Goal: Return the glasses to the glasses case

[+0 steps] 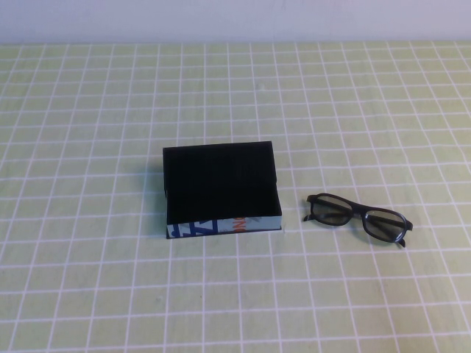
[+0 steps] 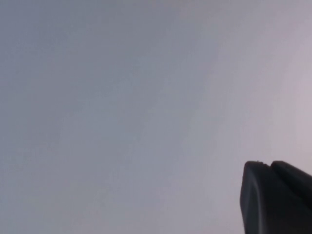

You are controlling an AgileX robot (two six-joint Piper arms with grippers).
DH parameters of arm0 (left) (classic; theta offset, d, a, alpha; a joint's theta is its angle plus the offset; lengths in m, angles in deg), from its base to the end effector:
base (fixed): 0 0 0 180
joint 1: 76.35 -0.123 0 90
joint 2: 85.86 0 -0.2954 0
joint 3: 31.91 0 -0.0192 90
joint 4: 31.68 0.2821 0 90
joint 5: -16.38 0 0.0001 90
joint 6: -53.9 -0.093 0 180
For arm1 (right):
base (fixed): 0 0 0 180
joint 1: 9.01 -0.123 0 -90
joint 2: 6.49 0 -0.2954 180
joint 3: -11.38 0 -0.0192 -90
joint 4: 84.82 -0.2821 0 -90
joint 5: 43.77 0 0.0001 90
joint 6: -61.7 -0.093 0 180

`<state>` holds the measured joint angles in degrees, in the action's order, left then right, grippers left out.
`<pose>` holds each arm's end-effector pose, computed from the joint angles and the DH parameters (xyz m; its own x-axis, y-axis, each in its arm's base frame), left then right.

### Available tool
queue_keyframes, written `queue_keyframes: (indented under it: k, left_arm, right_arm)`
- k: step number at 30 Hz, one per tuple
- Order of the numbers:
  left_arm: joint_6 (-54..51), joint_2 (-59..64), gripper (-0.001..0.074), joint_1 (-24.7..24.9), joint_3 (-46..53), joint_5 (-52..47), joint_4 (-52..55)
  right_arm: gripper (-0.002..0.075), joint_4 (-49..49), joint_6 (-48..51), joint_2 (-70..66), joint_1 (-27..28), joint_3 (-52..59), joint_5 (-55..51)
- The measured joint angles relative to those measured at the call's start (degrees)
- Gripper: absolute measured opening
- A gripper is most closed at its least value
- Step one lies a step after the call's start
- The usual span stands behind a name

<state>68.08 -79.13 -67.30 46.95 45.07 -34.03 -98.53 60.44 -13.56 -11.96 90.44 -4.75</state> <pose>0.0639 -0.0083 0.2491 0.4781 -0.3593 -0.8015 0.2861 0.9264 -0.2447 0.0560 -0.0110 0.2591 0.6671 0.2401 -0.7052 -0.0807 0.9644 0.2520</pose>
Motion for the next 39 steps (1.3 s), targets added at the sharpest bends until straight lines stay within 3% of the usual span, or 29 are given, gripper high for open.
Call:
queue_keyframes:
  k: [3,7,12,17,21,24,29,33,39]
  left_arm:
    - [4.7,0.0,-0.0004,0.0,0.0,12.18,0.0]
    - [6.36,-0.03,-0.0004,0.0,-4.42,13.34,0.54]
    - [6.59,0.11,-0.0004,0.0,-18.09,0.11,6.32]
    - [6.84,5.78,-0.0004,0.0,-31.36,-17.2,13.97]
    - [7.07,14.08,-0.0004,0.0,-38.58,-34.48,13.84]
    - [7.07,19.65,-0.0004,0.0,-40.73,-44.41,12.29]
    - [7.07,25.93,-0.0004,0.0,-40.97,-53.77,11.69]
    - [7.07,28.9,-0.0004,0.0,-40.97,-57.72,9.94]
    - [6.08,32.38,-0.0004,0.0,-40.97,-61.35,7.16]
  right_arm:
    - [-0.0018,4.81,-7.0,0.12,0.0,-1.36,1.35]
    - [-0.0018,11.82,-15.48,0.35,0.0,-9.14,-0.26]
    - [-0.0018,17.29,-21.23,0.4,0.0,-22.5,-12.5]
    - [-0.0018,17.99,-21.97,-5.46,0.0,-35.72,-33.82]
    - [-0.0018,17.99,-21.21,-15.29,0.0,-44.53,-52.49]
    - [-0.0018,17.99,-16.04,-22.94,0.0,-47.84,-61.34]
    - [-0.0018,14.48,-6.39,-30.2,-0.62,-48.02,-65.62]
    - [-0.0018,6.64,-4.44,-34.17,-2.63,-48.02,-68.71]
    - [-0.0018,5.04,-0.97,-46.44,-5.4,-52.37,-79.46]
